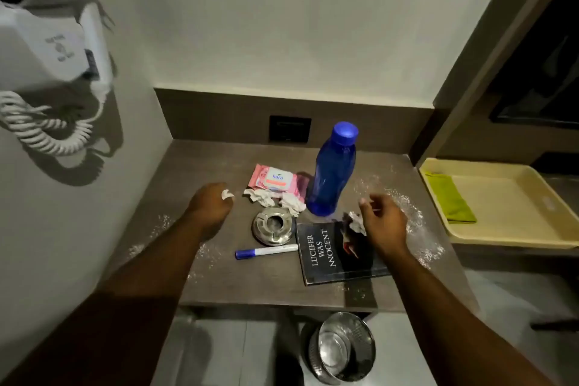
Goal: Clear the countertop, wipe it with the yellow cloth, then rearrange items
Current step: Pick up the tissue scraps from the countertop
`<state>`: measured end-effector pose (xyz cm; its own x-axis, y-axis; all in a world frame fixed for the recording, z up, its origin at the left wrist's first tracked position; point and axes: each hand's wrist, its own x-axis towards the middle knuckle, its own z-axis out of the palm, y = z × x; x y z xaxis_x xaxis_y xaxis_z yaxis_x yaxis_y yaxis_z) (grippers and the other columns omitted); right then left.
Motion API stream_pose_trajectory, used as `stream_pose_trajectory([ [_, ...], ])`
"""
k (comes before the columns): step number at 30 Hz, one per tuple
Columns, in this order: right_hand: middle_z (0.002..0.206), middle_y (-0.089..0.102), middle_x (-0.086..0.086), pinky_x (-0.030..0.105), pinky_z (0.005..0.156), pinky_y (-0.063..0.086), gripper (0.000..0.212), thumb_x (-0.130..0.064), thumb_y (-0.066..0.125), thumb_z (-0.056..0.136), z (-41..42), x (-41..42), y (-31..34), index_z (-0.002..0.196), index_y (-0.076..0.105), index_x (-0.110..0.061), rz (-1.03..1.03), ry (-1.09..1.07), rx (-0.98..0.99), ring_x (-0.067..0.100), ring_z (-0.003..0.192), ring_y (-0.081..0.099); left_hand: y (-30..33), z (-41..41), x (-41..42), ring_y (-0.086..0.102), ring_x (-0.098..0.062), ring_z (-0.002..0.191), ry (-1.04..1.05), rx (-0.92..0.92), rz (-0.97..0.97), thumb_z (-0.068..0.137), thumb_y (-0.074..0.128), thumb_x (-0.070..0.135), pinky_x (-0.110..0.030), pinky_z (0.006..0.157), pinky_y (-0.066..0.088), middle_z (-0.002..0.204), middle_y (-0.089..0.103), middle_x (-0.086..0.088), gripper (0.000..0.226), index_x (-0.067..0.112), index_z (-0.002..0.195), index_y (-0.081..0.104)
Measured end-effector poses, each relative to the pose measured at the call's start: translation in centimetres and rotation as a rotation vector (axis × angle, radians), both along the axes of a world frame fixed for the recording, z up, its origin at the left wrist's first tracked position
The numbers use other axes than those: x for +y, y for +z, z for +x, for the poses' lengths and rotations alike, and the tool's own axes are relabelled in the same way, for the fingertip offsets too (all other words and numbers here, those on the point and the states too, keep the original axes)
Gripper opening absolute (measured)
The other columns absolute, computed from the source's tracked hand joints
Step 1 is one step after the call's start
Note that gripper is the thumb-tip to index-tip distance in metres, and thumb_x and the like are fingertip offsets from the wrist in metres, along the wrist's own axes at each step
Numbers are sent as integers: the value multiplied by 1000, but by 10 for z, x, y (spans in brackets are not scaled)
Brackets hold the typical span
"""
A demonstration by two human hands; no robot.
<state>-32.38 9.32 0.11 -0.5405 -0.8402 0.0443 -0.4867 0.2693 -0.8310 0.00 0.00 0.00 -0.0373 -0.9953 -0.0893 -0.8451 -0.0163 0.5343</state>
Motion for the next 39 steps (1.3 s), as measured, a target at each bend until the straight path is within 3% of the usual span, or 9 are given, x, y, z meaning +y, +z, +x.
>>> stream_pose_trajectory([
  [4, 139, 47, 9, 45, 99, 46, 59, -35, 61, 90, -3, -13, -37, 143, 38, -24, 351, 172, 354, 30, 125, 48, -16, -1, -14, 47, -31, 128, -45, -194, 27, 92, 53, 24, -37, 108, 38, 140, 51, -14, 41, 11, 132, 53],
  [10, 117, 59, 13, 40, 91, 48, 32, -34, 55, 93, -12, -27, -61, 117, 64, -16, 446, 364, 591, 32, 107, 53, -35, -6, -29, 55, -31, 114, -189, -497, 76, 93, 45, 18, -40, 97, 46, 122, 60, -14, 29, 12, 116, 61],
  [15, 107, 60, 7, 28, 78, 44, 19, -23, 57, 91, 3, -30, -46, 105, 67, -12, 288, 389, 535, 18, 85, 55, -39, -1, -29, 56, -38, 102, -25, -257, 30, 88, 50, 11, -41, 89, 44, 109, 62, -22, 20, 3, 104, 59],
  [18, 118, 54, 4, 23, 82, 44, 20, -14, 54, 92, 37, -32, -39, 110, 64, -15, 203, 499, 425, 16, 94, 57, -34, -2, -31, 56, -37, 99, 50, -106, -19, 87, 48, 9, -41, 87, 45, 107, 61, -19, 20, 6, 106, 56],
  [22, 137, 46, 6, 35, 86, 53, 41, -18, 52, 94, 74, -56, -33, 135, 46, -23, 194, 704, 591, 26, 104, 62, -26, -15, -37, 58, -31, 97, -141, -207, -12, 91, 45, 14, -38, 84, 48, 110, 59, -15, 25, 12, 108, 63],
  [27, 150, 30, 17, 45, 91, 52, 57, -31, 43, 99, 91, -96, -34, 149, 16, -31, 486, 883, 761, 38, 119, 54, -28, -38, -33, 62, -34, 98, -491, -491, -204, 93, 52, 22, -42, 82, 53, 125, 57, -19, 40, 16, 132, 56],
  [31, 138, 44, 16, 43, 89, 55, 38, -25, 44, 99, 93, -108, -39, 136, 44, -18, 513, 906, 807, 34, 113, 58, -25, -48, -35, 68, -32, 70, -606, -679, -411, 78, 75, 20, -36, 55, 58, 97, 70, -18, 24, 14, 101, 74],
  [35, 132, 51, 16, 41, 94, 52, 33, -21, 49, 96, 91, -110, -39, 129, 54, -13, 516, 907, 790, 34, 113, 59, -29, -53, -50, 60, -31, 105, -588, -793, -168, 95, 50, 29, -41, 80, 53, 125, 54, -15, 30, 12, 116, 61],
  [39, 123, 54, 15, 37, 85, 53, 30, -13, 55, 94, 88, -102, -28, 123, 56, -11, 475, 799, 722, 30, 104, 63, -29, -57, -49, 67, -30, 85, -579, -789, -237, 86, 64, 29, -35, 68, 57, 110, 65, -16, 23, 10, 97, 70],
])
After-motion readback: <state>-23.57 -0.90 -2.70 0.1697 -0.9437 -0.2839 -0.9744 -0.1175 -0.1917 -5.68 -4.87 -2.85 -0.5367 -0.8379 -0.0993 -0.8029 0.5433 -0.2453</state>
